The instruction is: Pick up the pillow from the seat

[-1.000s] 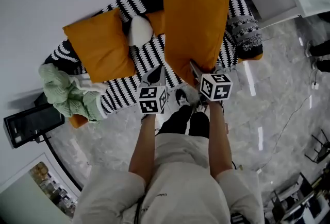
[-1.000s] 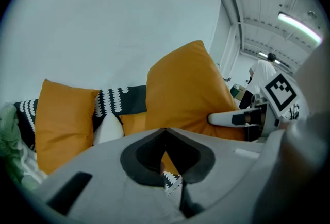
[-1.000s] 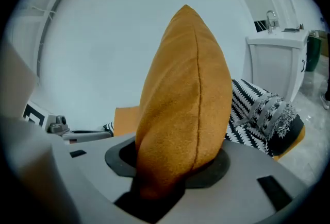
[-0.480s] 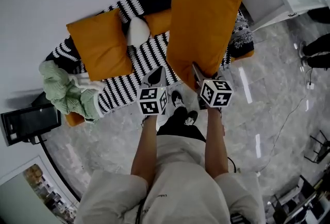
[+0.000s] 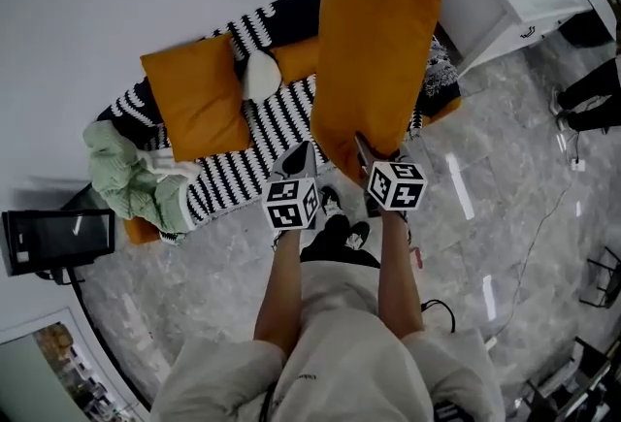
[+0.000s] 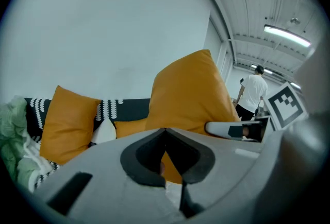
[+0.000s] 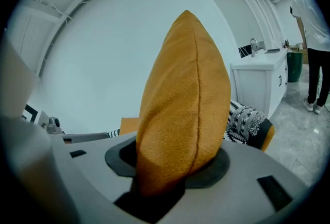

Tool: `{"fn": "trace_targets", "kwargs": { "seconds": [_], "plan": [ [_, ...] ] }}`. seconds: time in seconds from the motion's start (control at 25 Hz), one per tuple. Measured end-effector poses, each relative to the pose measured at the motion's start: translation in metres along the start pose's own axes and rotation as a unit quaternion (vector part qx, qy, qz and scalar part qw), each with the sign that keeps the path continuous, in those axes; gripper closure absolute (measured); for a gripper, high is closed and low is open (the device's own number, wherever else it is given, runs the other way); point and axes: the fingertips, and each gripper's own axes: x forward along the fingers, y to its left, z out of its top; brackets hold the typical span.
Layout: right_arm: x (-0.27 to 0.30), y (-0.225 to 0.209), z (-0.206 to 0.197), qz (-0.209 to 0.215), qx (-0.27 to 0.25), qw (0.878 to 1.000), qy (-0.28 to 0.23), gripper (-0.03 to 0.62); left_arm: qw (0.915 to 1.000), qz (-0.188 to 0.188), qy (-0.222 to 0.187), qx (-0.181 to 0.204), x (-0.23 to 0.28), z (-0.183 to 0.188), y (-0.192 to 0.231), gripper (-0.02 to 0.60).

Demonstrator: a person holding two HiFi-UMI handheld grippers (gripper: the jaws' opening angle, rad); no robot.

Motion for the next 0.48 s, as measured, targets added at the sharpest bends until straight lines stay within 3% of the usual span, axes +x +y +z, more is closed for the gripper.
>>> {"fn": "trace_targets", "kwargs": {
  "seconds": [0.48],
  "plan": [
    [-0.06,0.021,0.005,-0.046,-0.01,0.998,-0.031,0.387,0.997,-0.067,-0.028,0.025,-0.043,0.01,-0.045,0.573]
  ]
}}
